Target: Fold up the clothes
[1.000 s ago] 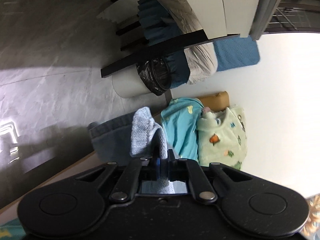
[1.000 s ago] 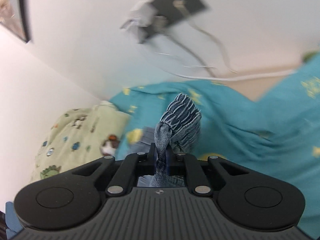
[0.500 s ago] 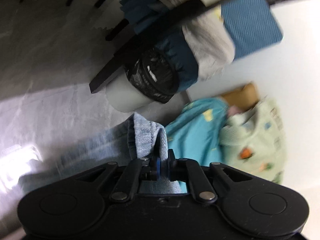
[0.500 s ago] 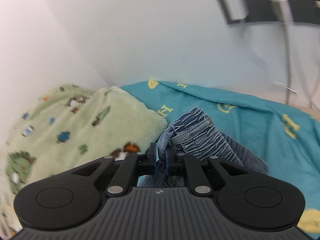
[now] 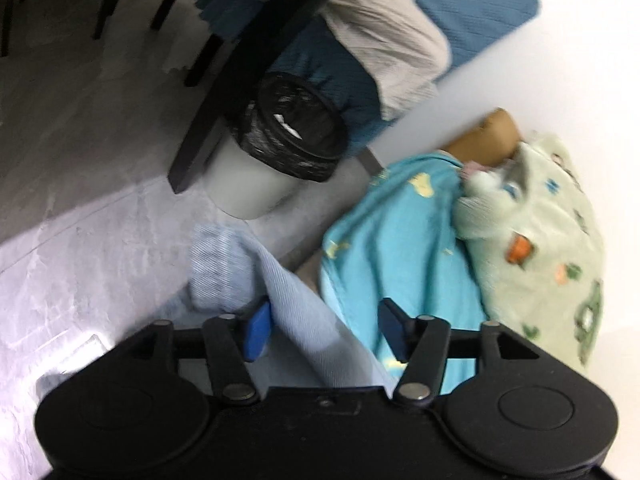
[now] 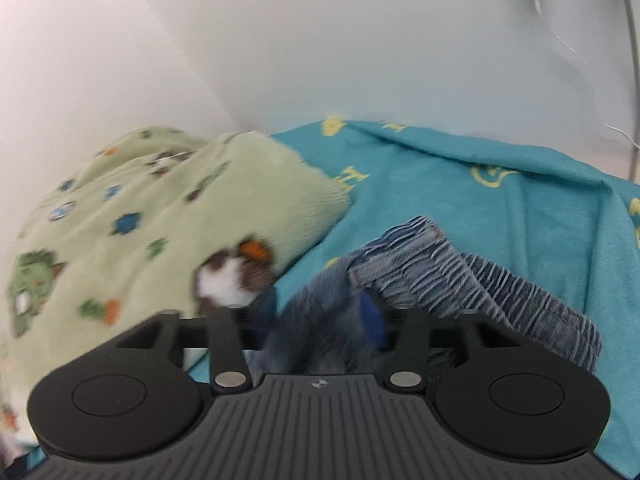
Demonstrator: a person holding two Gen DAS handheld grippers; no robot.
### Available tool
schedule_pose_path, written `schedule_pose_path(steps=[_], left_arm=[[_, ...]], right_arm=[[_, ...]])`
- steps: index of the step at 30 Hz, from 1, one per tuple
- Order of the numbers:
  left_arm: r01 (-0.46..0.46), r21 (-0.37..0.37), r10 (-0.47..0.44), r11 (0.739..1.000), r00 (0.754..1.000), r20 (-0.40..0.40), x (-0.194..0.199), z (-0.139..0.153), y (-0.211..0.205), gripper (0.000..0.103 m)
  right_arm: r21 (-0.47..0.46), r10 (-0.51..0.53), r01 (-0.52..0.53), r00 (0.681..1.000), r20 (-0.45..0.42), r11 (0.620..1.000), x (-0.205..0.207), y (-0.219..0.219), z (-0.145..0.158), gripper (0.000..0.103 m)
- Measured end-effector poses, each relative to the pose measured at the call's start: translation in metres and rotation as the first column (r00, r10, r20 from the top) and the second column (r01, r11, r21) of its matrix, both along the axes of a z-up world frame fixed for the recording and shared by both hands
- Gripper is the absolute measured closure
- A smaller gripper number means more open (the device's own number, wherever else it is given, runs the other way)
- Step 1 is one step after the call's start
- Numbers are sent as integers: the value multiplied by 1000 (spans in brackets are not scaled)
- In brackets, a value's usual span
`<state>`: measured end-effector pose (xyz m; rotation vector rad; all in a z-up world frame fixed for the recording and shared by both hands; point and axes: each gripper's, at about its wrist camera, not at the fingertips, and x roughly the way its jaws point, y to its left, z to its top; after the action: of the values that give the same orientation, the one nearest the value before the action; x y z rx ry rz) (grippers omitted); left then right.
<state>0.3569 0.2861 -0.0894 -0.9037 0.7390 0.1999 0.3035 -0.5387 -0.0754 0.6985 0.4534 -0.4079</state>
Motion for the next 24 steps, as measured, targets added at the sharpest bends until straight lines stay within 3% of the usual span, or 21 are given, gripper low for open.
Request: schedule_pose_path(steps=[4,9,12,16,20,24], left_arm=[[23,-99,-20,995,999,28,-43,12,-15,44],[8,-228,9,974,997,70,-111,14,-29,33],[-11,-303,21,953,999,32,-134,3,-30,32],[-60,-359,51,931,998,-34,-150,-17,-21,32],[-140,-431,116,892,990,-82,-155,-42,-7,32],[-167,-449,145,878,986,-84,-147,-62,1,32]], right_arm=[[5,34,-34,999,5,999,-38,14,11,48],[87,22,-26,999,44,996,-91,22,16,48],[133,3,-11,998,56,991,-115,23,13,48],[196,-4,-2,1000,31,981,-129,19,-2,38],[257,-10,8,1000,5,966,-143,15,-18,38],[295,-15,15,1000,-2,955,-148,9,-32,38]])
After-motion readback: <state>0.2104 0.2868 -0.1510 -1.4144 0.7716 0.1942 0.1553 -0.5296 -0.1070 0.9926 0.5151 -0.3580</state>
